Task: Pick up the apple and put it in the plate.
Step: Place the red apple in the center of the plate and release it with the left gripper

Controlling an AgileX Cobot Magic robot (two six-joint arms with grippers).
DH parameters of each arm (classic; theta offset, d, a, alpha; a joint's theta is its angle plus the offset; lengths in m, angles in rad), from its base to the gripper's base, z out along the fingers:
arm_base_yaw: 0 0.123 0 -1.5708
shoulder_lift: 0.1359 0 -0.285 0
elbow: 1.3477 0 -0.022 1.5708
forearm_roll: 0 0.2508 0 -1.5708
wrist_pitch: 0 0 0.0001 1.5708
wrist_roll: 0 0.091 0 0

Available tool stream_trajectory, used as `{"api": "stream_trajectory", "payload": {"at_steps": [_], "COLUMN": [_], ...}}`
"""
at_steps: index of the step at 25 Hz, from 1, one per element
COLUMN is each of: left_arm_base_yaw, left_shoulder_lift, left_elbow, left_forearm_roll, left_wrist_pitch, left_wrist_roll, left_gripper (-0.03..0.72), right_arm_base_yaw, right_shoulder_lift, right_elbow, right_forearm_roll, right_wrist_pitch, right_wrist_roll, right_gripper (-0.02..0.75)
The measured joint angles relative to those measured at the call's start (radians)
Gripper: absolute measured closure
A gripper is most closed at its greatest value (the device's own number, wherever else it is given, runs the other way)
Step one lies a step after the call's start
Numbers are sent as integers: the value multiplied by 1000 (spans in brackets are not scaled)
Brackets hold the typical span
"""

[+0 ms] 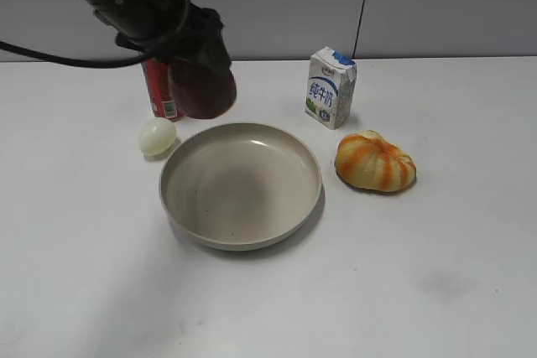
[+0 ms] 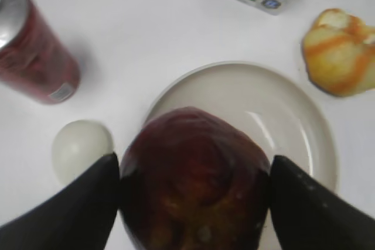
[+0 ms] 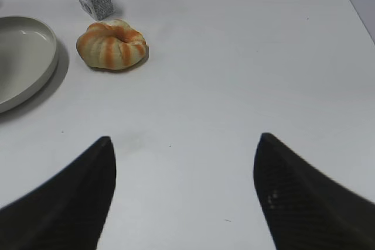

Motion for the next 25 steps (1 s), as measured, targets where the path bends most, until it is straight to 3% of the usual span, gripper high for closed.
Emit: {"api": "stream_trajectory", "payload": {"at_steps": [4, 9, 13, 19, 25], "left_arm_base_yaw": [-54, -66, -66, -66, -58], "left_shoulder_lift": [99, 209, 257, 239, 101], "left_elbow": [0, 0, 0, -17, -162], "left_forearm_roll": [-2, 1, 8, 12, 22], "left_wrist_pitch": [-28, -28, -10, 64, 246], "left_wrist_roll": [0, 0, 0, 0, -3], "left_gripper": [113, 113, 30, -4, -2], "right_arm_base_yaw": [0, 0, 0, 0, 0], "right_shoulder_lift": [0, 0, 0, 0, 0], "right_elbow": [0, 0, 0, 0, 0], "right_forearm_roll": [0, 0, 0, 0, 0], "right_wrist_pitch": [0, 0, 0, 0, 0], "right_wrist_roll": [0, 0, 0, 0, 0], "right_gripper": [153, 153, 153, 153, 153]}}
